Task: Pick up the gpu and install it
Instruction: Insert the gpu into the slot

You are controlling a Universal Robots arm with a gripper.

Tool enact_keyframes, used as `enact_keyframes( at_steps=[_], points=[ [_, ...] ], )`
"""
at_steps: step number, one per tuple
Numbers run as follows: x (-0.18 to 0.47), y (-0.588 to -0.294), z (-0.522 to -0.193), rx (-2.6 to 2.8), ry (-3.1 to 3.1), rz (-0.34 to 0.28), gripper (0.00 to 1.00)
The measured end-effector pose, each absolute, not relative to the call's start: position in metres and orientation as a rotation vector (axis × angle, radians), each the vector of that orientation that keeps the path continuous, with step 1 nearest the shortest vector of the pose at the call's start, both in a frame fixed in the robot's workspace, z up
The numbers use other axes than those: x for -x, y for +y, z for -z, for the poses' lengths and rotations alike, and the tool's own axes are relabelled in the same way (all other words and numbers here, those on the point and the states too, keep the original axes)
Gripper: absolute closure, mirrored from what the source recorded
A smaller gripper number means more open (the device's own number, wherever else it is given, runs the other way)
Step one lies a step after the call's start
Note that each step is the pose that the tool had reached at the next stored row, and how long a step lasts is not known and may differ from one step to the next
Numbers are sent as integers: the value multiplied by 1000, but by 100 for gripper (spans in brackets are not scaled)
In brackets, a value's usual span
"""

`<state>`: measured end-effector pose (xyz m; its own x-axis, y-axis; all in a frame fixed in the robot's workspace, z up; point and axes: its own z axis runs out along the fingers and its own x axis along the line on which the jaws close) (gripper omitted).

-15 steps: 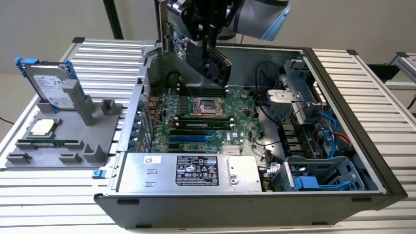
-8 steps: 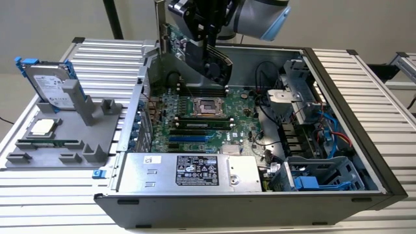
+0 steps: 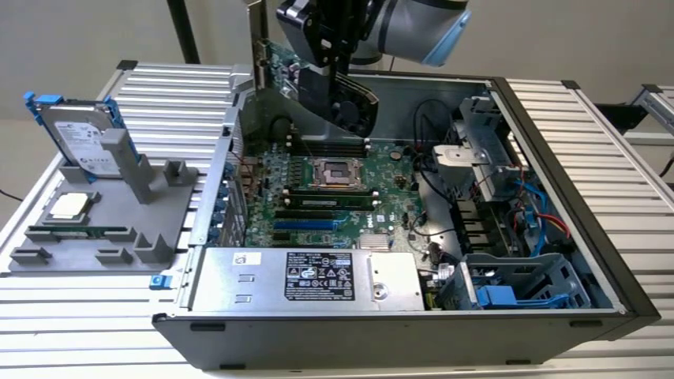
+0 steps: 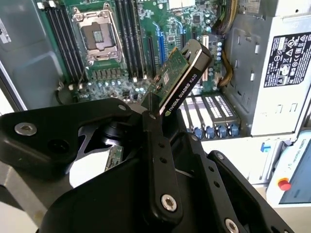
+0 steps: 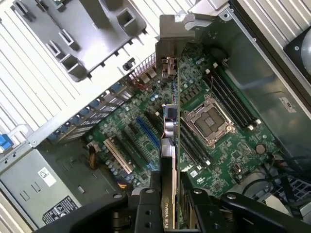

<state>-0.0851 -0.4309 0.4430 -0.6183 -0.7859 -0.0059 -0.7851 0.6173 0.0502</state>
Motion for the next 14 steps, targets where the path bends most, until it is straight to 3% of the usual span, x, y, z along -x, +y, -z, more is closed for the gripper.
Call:
enact_keyframes(
  at_steps=[14],
  points=[
    [85,-431,-444,-1540,-2715,73,100]
  ],
)
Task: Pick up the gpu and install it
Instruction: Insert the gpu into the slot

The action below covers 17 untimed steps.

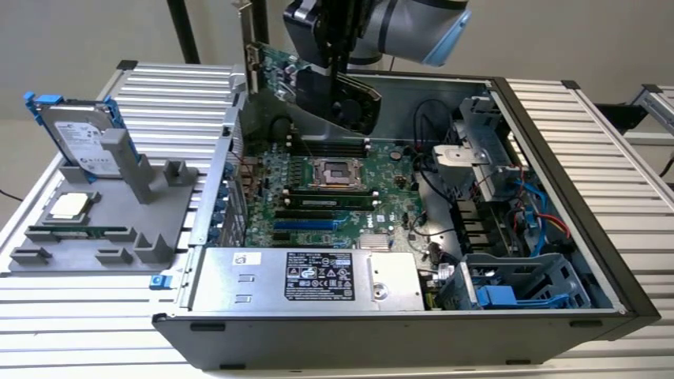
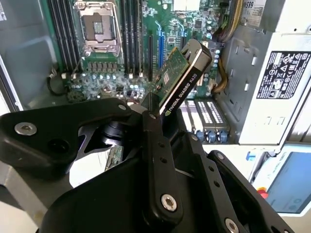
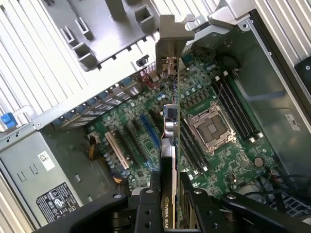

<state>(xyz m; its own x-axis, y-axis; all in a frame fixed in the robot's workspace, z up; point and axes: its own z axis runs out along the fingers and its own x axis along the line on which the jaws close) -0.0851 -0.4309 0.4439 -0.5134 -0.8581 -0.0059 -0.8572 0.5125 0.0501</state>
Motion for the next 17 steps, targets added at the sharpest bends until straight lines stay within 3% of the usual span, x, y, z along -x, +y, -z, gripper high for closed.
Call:
enact_keyframes(
  at_steps=[17],
  points=[
    [85,-431,-445,-1746,-2583,70,100]
  ],
)
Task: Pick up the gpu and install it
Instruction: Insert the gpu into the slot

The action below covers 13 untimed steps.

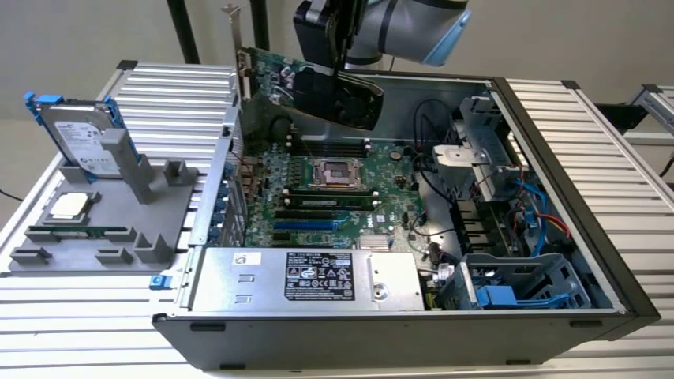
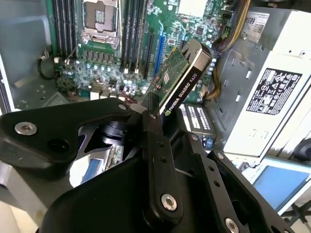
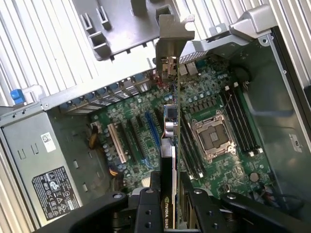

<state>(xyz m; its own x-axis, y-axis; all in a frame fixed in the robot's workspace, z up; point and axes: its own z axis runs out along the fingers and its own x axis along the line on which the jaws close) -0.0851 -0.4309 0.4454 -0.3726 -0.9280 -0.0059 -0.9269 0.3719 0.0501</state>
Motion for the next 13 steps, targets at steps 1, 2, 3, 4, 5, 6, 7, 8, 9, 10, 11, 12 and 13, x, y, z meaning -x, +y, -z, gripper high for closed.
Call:
enact_keyframes(
  at_steps=[1,2,3,4,5,6,7,8,9,10,11,12,13],
  points=[
    [85,-431,-445,-1754,-2577,70,100],
    [85,-431,-446,-1761,-2572,70,100],
    [85,-431,-446,-1766,-2569,70,100],
    [85,-431,-446,-1769,-2567,70,100],
    [85,-431,-446,-1771,-2565,69,100],
    [85,-431,-446,-1771,-2565,69,100],
    [85,-431,-446,-1772,-2565,70,100],
    [85,-431,-446,-1772,-2565,69,100],
    [85,-431,-446,-1772,-2564,69,100],
    [85,-431,-446,-1772,-2564,70,100],
    [85,-431,-446,-1772,-2564,70,100],
    [85,-431,-446,-1772,-2564,69,100],
    [85,-431,-446,-1772,-2564,70,100]
  ],
)
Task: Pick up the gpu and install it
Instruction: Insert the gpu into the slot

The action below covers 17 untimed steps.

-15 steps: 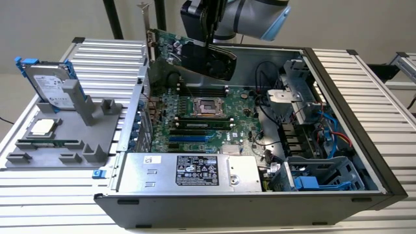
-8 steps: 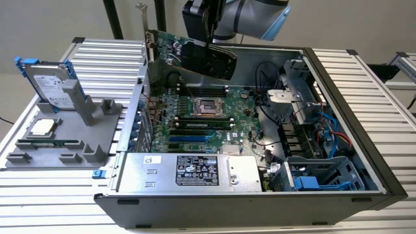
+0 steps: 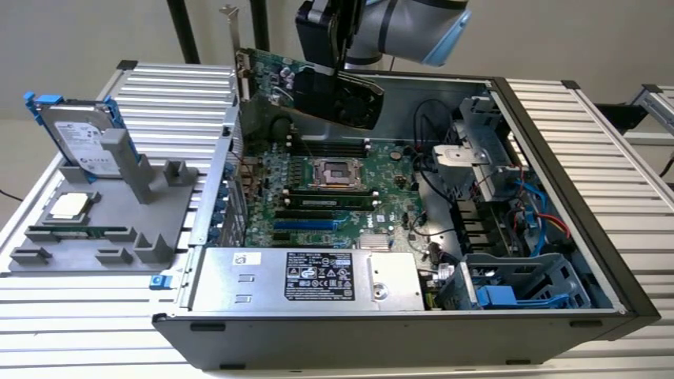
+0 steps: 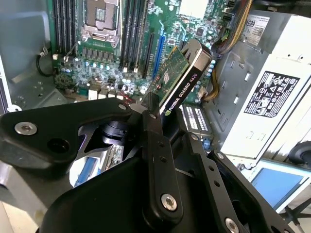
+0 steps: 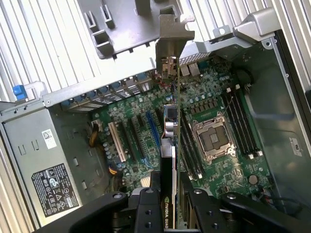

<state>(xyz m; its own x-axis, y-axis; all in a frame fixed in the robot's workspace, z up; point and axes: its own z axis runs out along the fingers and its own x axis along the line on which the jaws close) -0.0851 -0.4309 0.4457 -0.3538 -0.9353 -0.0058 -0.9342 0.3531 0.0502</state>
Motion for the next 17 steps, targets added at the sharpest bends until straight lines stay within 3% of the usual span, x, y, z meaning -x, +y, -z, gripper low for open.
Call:
enact_keyframes(
  at_steps=[17],
  points=[
    [85,-431,-446,-1831,-2522,69,100]
  ],
)
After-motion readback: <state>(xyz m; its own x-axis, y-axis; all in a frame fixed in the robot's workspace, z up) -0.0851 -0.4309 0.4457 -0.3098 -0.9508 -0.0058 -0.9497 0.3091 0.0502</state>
